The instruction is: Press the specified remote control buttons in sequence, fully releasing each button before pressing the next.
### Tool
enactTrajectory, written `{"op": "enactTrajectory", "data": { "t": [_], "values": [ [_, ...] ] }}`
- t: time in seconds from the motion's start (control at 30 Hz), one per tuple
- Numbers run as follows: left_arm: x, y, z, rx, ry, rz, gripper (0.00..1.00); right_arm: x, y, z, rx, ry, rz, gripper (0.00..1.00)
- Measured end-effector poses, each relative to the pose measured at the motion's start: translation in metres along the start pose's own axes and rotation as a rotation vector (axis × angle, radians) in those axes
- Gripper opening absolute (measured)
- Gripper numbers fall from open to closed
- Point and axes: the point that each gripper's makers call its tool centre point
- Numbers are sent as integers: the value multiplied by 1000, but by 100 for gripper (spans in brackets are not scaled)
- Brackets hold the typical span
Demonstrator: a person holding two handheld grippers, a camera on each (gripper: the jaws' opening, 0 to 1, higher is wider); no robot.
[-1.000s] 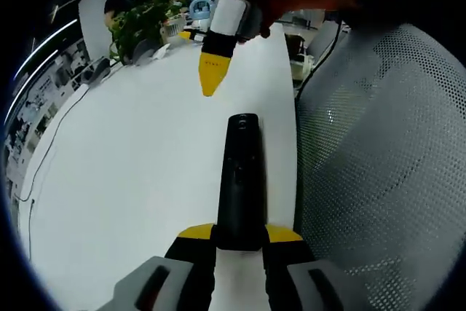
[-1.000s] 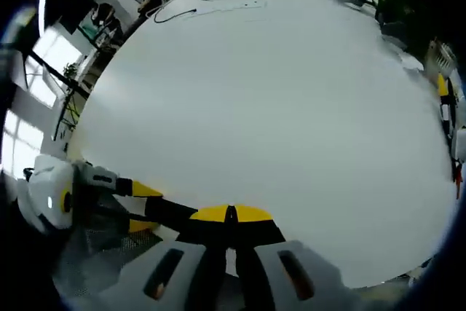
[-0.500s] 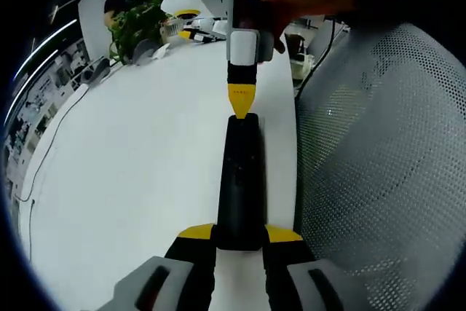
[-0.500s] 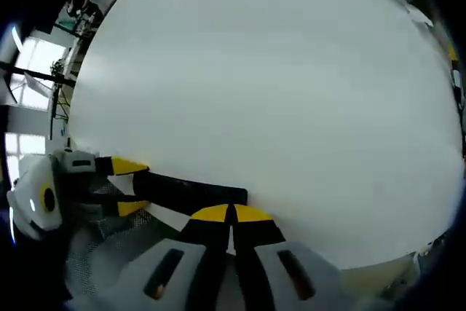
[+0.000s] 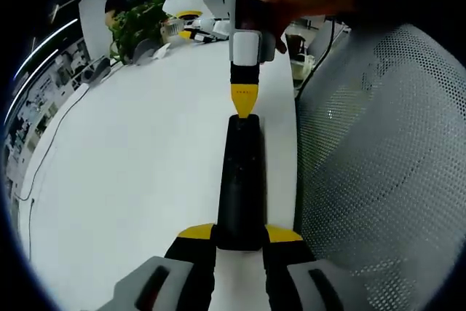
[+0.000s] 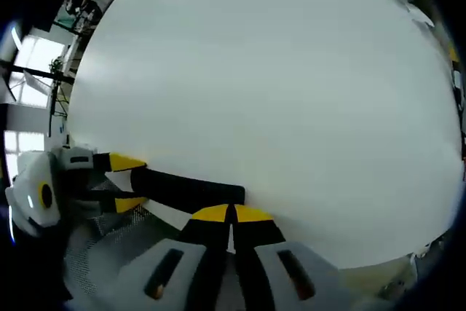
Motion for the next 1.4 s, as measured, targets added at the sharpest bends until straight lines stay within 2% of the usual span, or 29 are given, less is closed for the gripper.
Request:
{"op": "enactTrajectory", "data": {
  "t": [0.13, 0.37, 0.63, 0.93, 1.07, 1.27, 1.4],
  "values": [
    [0, 0, 0, 0, -2, -1, 25, 0, 0, -1, -2, -20, -15, 0],
    [0, -1, 0, 0, -2, -1, 25, 1, 0, -2, 14, 34, 45, 0],
    [0, -1, 0, 0, -1, 2, 25, 1, 0, -1, 9, 17, 15, 0],
    [0, 0, 0, -1, 5, 2, 25, -5, 2, -3, -9, 17, 43, 0],
    [0, 0, 0, 0, 4, 2, 25, -6, 2, -2, -4, 2, 32, 0],
    [0, 0, 0, 0, 6, 2, 25, -12, 2, 1, 7, 12, 84, 0],
    [0, 1, 0, 1, 4, 1, 25, -13, 2, 2, 8, 14, 90, 0]
  ]
}}
Point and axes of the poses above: the point that each gripper's makers call its tool centre point, and the gripper's own axes: y roughly forward along the fingers, x roughly to its right, z roughly out of its top, and after that the axes turned 11 degrees about -x, right-handed
